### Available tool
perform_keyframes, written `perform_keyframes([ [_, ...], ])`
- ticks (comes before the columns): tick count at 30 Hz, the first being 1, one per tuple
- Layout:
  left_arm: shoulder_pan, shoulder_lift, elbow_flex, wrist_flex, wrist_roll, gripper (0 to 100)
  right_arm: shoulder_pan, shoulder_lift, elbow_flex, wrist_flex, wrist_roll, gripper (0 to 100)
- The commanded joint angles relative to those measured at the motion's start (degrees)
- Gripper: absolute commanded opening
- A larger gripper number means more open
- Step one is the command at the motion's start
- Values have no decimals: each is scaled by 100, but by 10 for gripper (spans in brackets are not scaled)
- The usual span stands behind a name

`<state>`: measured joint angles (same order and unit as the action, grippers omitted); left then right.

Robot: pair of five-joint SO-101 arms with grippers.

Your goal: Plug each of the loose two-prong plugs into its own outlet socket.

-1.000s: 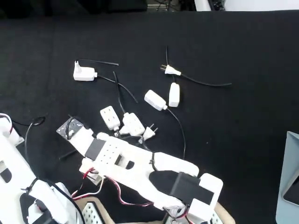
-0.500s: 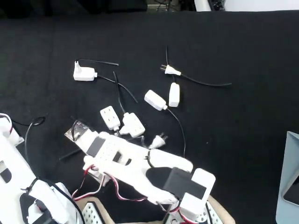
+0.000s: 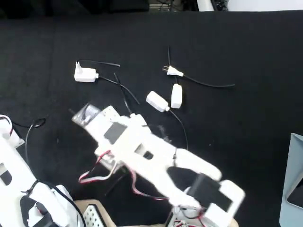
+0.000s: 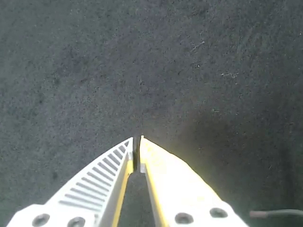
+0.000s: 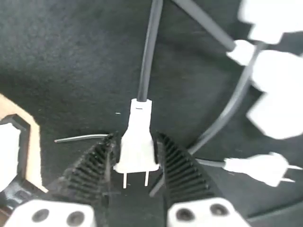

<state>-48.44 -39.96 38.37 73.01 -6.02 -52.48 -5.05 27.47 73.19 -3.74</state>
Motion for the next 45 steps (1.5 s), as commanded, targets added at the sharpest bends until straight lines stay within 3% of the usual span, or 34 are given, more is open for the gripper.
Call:
perform_keyframes([
  [1, -13, -167, -40, -9, -53, 44, 695, -787, -233, 220, 308, 11],
  [7, -13, -167, -31, -9, -53, 44, 1697, -1701, -31, 211, 914, 11],
  [19, 286, -176, 171, -9, -44, 44, 2514, -4092, 409, 176, 1204, 11],
  [29, 804, -176, 664, -264, -44, 44, 3015, -3547, 2413, -1688, 1204, 17],
  [34, 840, -176, 1358, -993, -53, 44, 3015, -3363, 2431, -1310, 1169, 142],
  [45, 1033, -176, 2273, -1916, -185, 44, 2989, -3407, 2264, -818, 1169, 145],
])
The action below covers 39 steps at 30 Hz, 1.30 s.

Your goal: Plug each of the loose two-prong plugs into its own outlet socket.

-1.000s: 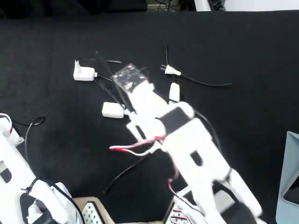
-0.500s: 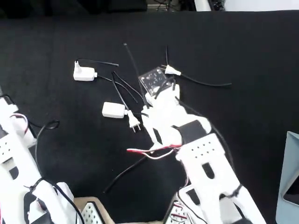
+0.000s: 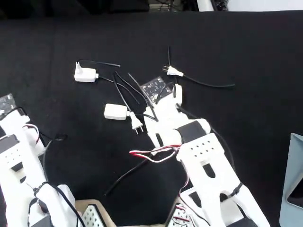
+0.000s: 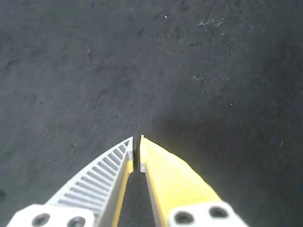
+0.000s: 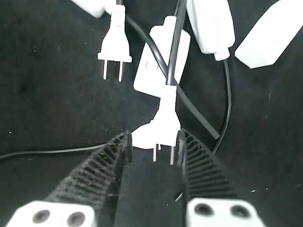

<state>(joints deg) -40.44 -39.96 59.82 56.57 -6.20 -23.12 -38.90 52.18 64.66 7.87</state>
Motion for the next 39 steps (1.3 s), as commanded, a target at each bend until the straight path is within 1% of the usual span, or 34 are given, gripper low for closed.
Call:
perform_keyframes([
  [1, 312, -176, 163, -273, -255, 44, 44, -31, -163, 35, 9, 145],
  [3, 426, -176, 207, -273, -308, 44, 62, -31, -127, 18, 9, 145],
  [9, 470, -176, 233, -273, -334, 44, 273, -13, -75, 9, 9, 145],
  [15, 470, -176, 242, -273, -352, 44, 352, -13, 391, -18, 35, 145],
  [22, 479, -176, 242, -273, -352, 44, 273, 31, 796, -826, 44, 145],
  [28, 470, -176, 242, -273, -352, 44, 299, 708, 646, -1055, 44, 145],
  [35, 435, -176, 251, -264, -352, 44, 738, 1578, 101, -1152, 53, 145],
  [39, 435, -176, 251, -264, -352, 44, 791, 1886, -66, -1187, 53, 94],
])
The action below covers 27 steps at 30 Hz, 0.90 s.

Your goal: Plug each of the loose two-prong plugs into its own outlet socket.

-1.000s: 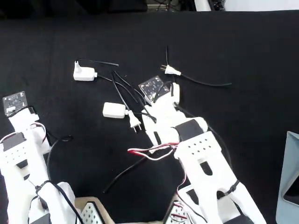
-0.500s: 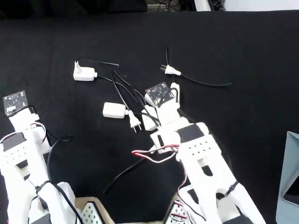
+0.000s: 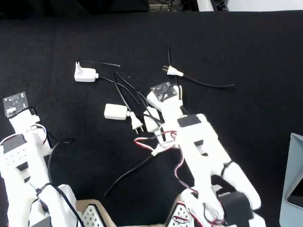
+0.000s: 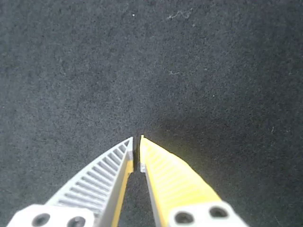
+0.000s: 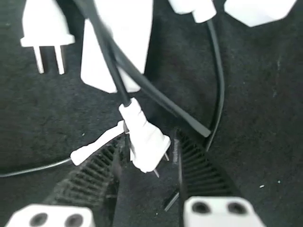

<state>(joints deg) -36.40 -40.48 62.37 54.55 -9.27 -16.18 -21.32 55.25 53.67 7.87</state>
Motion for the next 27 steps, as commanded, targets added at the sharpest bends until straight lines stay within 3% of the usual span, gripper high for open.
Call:
perform_keyframes([
  [1, 31, -123, -4, -62, -44, 44, 97, 180, -426, -88, 53, 80],
  [13, 48, -123, 48, -70, -44, 44, 97, 268, -576, -88, 264, 11],
  [27, 31, -123, 48, -70, -44, 44, 105, 980, -637, -62, 413, 53],
])
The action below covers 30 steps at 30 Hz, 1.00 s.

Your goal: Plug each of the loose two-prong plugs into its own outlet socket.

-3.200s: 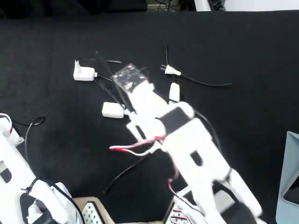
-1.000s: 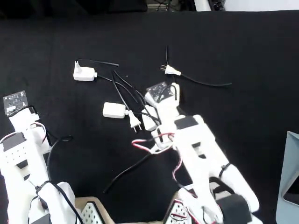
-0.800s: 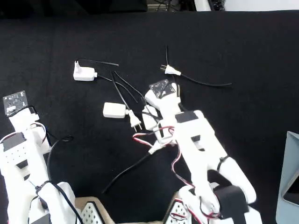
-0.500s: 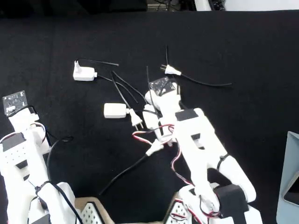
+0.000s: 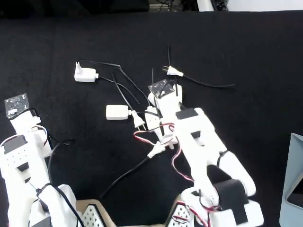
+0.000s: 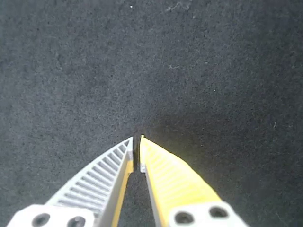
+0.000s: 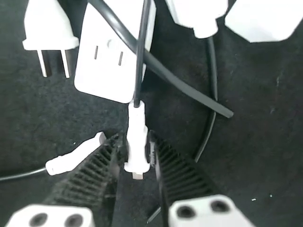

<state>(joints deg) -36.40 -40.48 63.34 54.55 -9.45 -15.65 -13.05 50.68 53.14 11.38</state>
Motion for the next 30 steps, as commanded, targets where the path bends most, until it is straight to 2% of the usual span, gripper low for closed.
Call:
perform_keyframes([
  [1, 31, -123, -48, -70, -26, 44, 53, 163, -207, 0, 53, 53],
  [9, 31, -123, -40, -62, -35, 44, 53, 31, -242, 62, 62, 12],
  [16, 242, -123, -171, -26, -26, 44, -88, -1596, -629, 1257, 62, 11],
  [21, 611, -123, -602, 299, 9, 44, -571, -2905, -866, 1837, 26, 11],
  [26, 1147, -123, -1341, 826, 18, 44, -1240, -3899, -875, 1943, -35, 11],
  [30, 1648, -123, -1965, 1213, 413, 44, -1881, -4488, -892, 1908, -563, 11],
])
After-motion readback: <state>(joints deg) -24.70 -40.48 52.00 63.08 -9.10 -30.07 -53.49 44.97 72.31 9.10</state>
